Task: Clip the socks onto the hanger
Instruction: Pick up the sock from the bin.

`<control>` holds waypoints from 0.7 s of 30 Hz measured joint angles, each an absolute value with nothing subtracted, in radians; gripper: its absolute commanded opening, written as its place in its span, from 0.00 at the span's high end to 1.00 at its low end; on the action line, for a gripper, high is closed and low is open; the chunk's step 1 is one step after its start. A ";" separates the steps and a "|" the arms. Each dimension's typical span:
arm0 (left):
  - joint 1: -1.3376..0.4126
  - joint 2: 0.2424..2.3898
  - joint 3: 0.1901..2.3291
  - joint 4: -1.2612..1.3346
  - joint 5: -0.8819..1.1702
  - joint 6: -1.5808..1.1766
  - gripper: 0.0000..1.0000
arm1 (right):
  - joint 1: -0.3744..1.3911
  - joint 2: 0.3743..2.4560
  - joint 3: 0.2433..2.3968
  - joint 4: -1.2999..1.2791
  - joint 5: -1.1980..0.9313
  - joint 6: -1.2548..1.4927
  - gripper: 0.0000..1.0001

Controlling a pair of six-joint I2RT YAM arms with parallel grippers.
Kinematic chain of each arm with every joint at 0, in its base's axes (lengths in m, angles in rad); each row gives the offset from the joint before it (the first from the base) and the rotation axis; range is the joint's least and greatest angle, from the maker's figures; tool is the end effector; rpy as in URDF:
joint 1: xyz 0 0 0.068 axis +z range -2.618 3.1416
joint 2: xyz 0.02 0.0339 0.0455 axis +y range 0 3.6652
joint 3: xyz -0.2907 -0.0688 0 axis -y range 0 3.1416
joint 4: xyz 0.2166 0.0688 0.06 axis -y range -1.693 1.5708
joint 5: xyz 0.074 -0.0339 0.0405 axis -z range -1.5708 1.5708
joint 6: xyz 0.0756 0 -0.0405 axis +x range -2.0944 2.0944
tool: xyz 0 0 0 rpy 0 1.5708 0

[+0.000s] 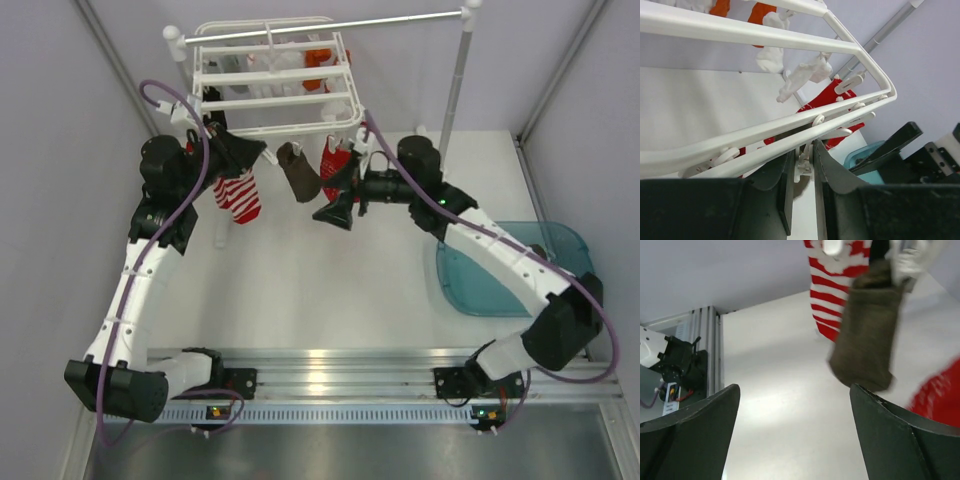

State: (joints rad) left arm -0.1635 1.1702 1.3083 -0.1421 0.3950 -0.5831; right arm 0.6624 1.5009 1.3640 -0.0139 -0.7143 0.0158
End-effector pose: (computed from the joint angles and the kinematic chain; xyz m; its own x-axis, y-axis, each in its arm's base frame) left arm 0.2485 -0.0705 0.4699 -0.2951 -0.4664 -0.8339 0.4402 0.7083 -0.5519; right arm 0.2472 0.2556 0.4137 -0.1339 -0.0893 -0.9870 -0.9734 0.1989 0.1140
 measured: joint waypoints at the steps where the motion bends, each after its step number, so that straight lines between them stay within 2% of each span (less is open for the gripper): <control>1: -0.163 1.171 1.308 -0.142 0.395 -0.581 1.00 | 0.629 1.453 1.342 -0.068 -0.725 -0.009 0.09; 6: -0.163 1.179 1.308 -0.138 0.402 -0.577 1.00 | 0.366 1.266 1.273 -0.323 -0.736 -0.157 0.07; 11: -0.163 1.183 1.308 -0.136 0.403 -0.576 1.00 | -0.060 1.183 1.217 -0.603 -0.716 -0.345 0.12; 17: -0.163 1.183 1.308 -0.134 0.403 -0.576 1.00 | -0.496 1.238 1.150 -0.836 -0.677 -0.646 0.18; 21: -0.163 1.183 1.308 -0.134 0.404 -0.576 1.00 | -0.686 1.435 1.193 -0.987 -0.683 -0.952 0.22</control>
State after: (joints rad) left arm -0.1635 1.1831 1.3079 -0.1341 0.4038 -0.5758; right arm -0.6861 1.4345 1.1931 -0.9867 -0.6830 -0.9516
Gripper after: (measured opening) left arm 0.234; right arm 0.792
